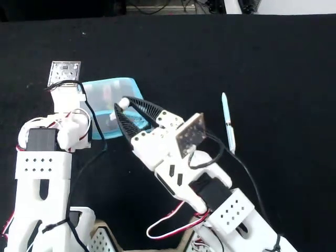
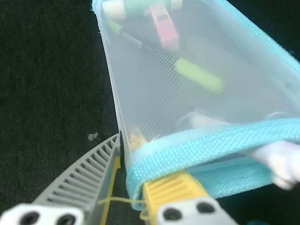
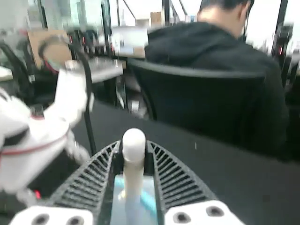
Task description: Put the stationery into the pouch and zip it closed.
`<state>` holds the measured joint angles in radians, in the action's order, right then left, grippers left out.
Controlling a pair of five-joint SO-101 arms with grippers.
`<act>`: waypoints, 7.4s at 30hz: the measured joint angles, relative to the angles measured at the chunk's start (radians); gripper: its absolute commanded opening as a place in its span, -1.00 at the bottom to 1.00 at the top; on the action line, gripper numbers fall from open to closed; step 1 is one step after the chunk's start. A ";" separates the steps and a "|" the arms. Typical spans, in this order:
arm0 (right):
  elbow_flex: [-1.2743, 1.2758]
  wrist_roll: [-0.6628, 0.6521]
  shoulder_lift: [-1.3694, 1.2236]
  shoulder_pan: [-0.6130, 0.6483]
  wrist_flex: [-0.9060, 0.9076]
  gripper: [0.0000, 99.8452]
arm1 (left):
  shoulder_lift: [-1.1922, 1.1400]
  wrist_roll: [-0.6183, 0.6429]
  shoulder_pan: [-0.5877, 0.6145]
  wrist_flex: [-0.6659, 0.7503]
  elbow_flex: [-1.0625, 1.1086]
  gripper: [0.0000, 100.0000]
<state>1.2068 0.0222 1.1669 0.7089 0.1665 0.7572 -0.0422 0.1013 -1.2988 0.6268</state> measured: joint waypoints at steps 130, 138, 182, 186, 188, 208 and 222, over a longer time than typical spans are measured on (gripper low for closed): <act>0.296 -0.051 0.249 -0.796 0.035 -0.67 | 0.000 0.000 0.000 0.000 0.008 -0.93; 0.150 -0.017 -0.032 -0.802 0.037 -0.67 | 0.000 0.000 0.000 0.000 0.008 -0.93; -0.816 -0.173 -1.428 -0.850 0.345 -0.15 | 0.000 0.000 0.000 0.000 0.008 -0.93; -0.985 -0.175 -1.547 -0.850 0.509 -0.15 | 0.000 0.000 0.000 0.000 0.008 -0.93; -1.066 -0.175 -1.608 -0.850 0.580 -0.15 | 0.000 0.000 0.000 0.000 0.008 -0.93; -1.321 -0.176 -1.752 -0.852 0.798 -0.98 | 0.000 0.000 0.000 0.000 0.008 -0.93; -1.246 -0.176 -1.600 -0.743 1.013 -0.98 | 0.000 0.000 0.000 0.000 0.008 -0.93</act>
<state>-0.0391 -0.1542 -0.4335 -0.0338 1.1792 0.7572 -0.0422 0.1013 -1.2988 0.6345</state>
